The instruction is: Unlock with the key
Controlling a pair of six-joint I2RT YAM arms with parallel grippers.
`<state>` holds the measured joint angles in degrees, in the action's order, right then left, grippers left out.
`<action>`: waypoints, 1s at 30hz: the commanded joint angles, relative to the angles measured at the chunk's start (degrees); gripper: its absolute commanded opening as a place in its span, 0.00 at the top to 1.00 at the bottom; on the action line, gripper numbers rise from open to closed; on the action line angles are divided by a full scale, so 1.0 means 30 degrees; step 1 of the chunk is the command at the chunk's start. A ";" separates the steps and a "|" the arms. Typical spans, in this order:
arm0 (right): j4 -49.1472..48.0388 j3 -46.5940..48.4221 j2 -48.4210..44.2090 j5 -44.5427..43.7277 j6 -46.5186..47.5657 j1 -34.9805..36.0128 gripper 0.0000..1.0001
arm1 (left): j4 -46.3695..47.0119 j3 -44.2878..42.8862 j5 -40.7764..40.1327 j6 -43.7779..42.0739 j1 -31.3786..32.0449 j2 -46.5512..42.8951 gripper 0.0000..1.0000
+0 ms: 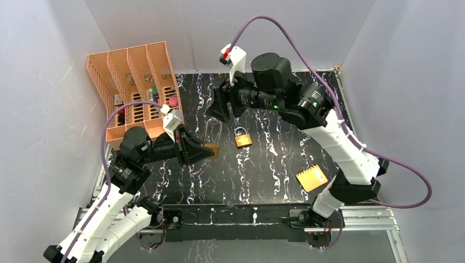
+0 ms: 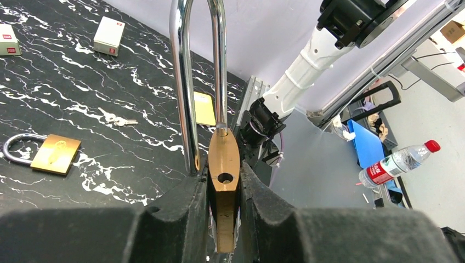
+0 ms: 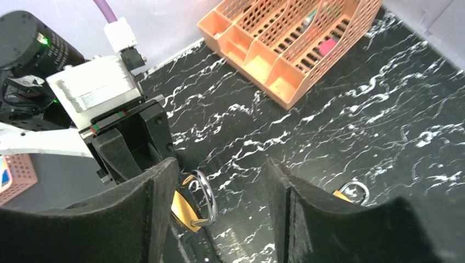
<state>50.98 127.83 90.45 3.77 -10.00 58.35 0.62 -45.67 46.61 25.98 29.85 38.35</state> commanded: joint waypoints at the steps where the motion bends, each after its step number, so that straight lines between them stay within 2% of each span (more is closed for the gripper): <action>1: 0.1390 0.1893 0.0687 0.1032 0.1004 0.0057 0.42 | -0.0092 -0.1597 0.0533 -0.0975 0.0071 -0.0303 1.00; 3: 0.2358 0.2677 0.1274 0.1121 0.1542 0.0416 0.57 | -0.0643 -0.1741 0.0471 -0.1151 0.0087 -0.0241 1.00; 5: 0.1938 0.1764 0.0818 0.1027 0.1752 0.0790 0.67 | -0.0985 -0.1915 0.0060 -0.1467 0.0093 -0.0186 1.00; 8: 0.0859 0.0379 -0.0274 0.0855 0.1815 0.0888 0.77 | -0.1412 -0.2129 -0.0994 -0.2125 0.0092 0.0067 1.00; 10: -0.0067 -0.0637 -0.1012 0.1665 0.1651 0.0911 0.86 | -0.1500 -0.2171 -0.1365 -0.2364 0.0083 0.0318 1.00; 12: 0.0174 -0.0703 -0.0761 0.2934 0.1247 0.0907 0.90 | -0.1502 -0.2270 -0.1686 -0.2460 0.0102 0.0710 1.00; 13: 0.0340 -0.0855 -0.0440 0.3358 0.0852 0.0940 0.91 | -0.1497 -0.2364 -0.1756 -0.2545 0.0100 0.0841 1.00; 16: -0.1694 -0.3658 -0.0479 0.2331 -0.1657 0.0942 0.92 | -0.1469 -0.2726 -0.1957 -0.2795 0.0130 0.1106 1.00; 19: -0.3266 -0.5073 -0.0181 0.2039 -0.3477 0.0971 0.91 | -0.1415 -0.2786 -0.1947 -0.2756 0.0159 0.1217 1.00; 22: -0.6568 -0.8016 -0.1087 -0.0823 -0.5679 0.0944 0.88 | -0.1015 -0.2679 -0.1780 -0.2552 0.0188 0.1207 1.00; 24: -0.6166 -0.7651 -0.0445 -0.2637 -0.6096 0.0941 0.88 | -0.0893 -0.2784 -0.1767 -0.2491 0.0188 0.1199 1.00; 28: -0.4363 -0.6465 0.0512 -0.4451 -0.5915 0.0927 0.88 | -0.0874 -0.2918 -0.2121 -0.2630 0.0189 0.1027 1.00; 29: -0.4168 -0.6213 0.0550 -0.4696 -0.5799 0.0940 0.87 | -0.0906 -0.2898 -0.2346 -0.2738 0.0188 0.0893 1.00; 30: -0.3798 -0.5958 0.0515 -0.4818 -0.5678 0.0941 0.82 | -0.0910 -0.2792 -0.2671 -0.2843 0.0196 0.0741 1.00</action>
<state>38.11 105.69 90.85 -1.78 -27.07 61.65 -7.99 -50.74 37.95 18.00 30.11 43.46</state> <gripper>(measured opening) 0.127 0.182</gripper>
